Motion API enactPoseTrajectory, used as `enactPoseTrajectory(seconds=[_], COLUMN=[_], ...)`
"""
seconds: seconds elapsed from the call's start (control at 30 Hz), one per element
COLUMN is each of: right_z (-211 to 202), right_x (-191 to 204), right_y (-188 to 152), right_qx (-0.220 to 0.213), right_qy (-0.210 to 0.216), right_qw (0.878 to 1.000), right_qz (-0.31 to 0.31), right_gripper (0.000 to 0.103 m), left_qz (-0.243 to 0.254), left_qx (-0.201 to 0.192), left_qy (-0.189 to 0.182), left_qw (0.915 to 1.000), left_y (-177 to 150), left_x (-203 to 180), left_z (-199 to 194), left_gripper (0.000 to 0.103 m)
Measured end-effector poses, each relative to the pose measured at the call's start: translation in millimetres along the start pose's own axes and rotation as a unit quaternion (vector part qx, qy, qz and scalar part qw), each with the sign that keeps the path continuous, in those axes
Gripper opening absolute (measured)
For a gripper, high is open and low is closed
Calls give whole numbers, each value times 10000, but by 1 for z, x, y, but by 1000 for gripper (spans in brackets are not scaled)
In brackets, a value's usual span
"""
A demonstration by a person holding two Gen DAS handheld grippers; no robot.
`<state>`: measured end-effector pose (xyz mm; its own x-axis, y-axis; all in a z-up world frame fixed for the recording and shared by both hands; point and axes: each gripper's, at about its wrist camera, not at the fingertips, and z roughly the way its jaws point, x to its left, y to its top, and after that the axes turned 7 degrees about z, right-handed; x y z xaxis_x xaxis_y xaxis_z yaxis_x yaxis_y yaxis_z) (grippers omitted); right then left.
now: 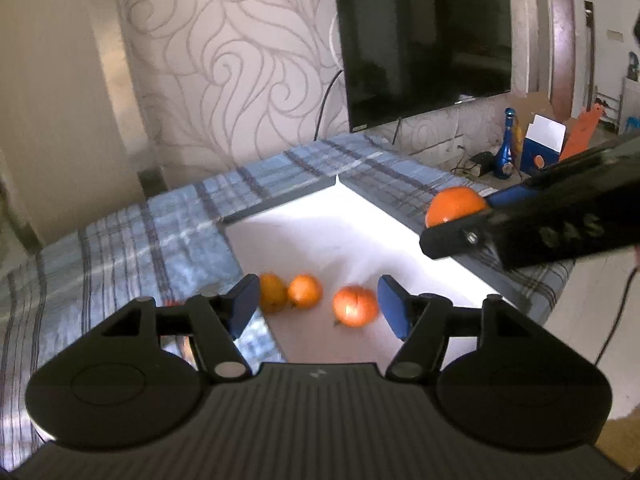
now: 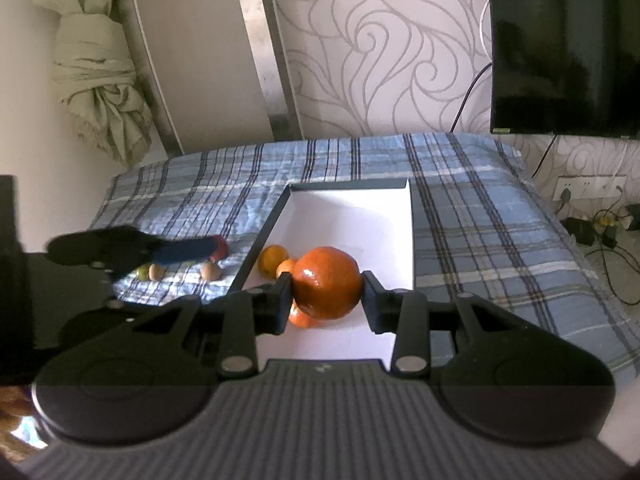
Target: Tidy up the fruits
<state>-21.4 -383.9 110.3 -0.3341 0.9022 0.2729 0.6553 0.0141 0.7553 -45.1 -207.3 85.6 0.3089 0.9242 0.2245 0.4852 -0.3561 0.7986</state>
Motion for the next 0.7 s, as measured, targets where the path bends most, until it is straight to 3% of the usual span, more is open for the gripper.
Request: enactPoseTrajectory(seconds=[0.43,0.7], right_z=[14,24], right_x=[20,16], right_y=[2,12], right_qx=[223,183], right_qy=[50,-96], right_qw=[9994,9994], right_qz=[-255,-286], right_gripper=[39,39], left_qz=[-735,-842], left_qx=[86,87], left_qy=[312,496], left_qw=[9968,9952], left_y=[-32,-41], left_x=[15,24], left_z=[-31,-45], left_gripper=[70,70])
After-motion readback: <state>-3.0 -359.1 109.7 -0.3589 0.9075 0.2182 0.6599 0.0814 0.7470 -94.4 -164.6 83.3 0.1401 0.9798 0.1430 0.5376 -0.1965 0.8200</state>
